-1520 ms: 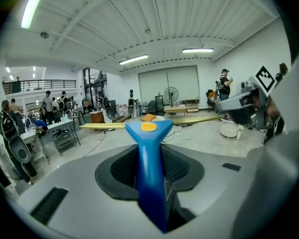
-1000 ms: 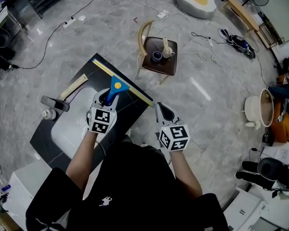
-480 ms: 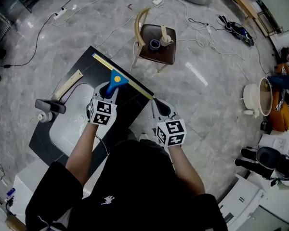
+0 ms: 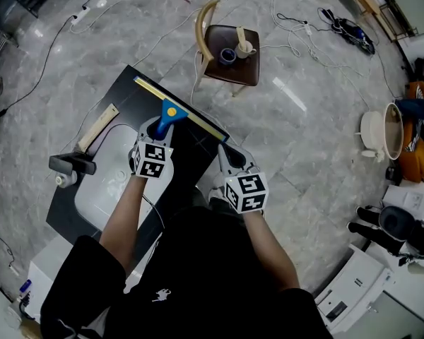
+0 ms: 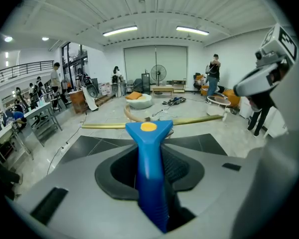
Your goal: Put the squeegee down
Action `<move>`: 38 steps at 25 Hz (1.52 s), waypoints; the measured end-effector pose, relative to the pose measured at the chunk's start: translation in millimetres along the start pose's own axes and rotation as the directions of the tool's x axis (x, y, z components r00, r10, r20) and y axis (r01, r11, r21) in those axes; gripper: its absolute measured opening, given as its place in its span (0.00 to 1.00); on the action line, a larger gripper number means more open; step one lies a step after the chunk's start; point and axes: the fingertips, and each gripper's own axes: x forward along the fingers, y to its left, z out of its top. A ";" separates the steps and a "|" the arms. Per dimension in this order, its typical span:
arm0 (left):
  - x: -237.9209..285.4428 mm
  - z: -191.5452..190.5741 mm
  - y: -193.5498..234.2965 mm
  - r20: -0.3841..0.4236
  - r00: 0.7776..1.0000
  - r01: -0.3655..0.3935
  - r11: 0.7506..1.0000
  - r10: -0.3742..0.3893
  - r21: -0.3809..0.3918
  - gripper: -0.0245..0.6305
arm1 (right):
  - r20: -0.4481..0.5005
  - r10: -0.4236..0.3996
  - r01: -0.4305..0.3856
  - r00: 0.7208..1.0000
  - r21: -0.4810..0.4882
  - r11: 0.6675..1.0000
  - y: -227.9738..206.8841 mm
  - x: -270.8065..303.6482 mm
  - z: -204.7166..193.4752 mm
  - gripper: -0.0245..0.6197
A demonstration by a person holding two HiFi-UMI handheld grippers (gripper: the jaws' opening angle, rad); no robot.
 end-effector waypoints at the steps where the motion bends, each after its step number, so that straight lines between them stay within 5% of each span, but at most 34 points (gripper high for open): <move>1: 2.2 -1.7 1.0 -0.005 1.000 0.002 1.000 -0.002 0.002 0.24 | -0.002 -0.001 0.001 1.000 0.005 1.000 0.7 1.8 -0.5 0.04; 27: 57.3 -32.0 10.4 -0.081 0.997 0.002 1.000 -0.002 0.009 0.24 | -0.110 -0.019 0.028 0.994 0.078 0.997 -3.6 48.0 -31.5 0.04; 38: 64.8 -31.8 11.5 -0.106 0.994 -0.017 0.998 0.025 0.068 0.24 | -0.118 -0.023 0.033 0.993 0.088 0.996 -6.6 46.9 -34.0 0.04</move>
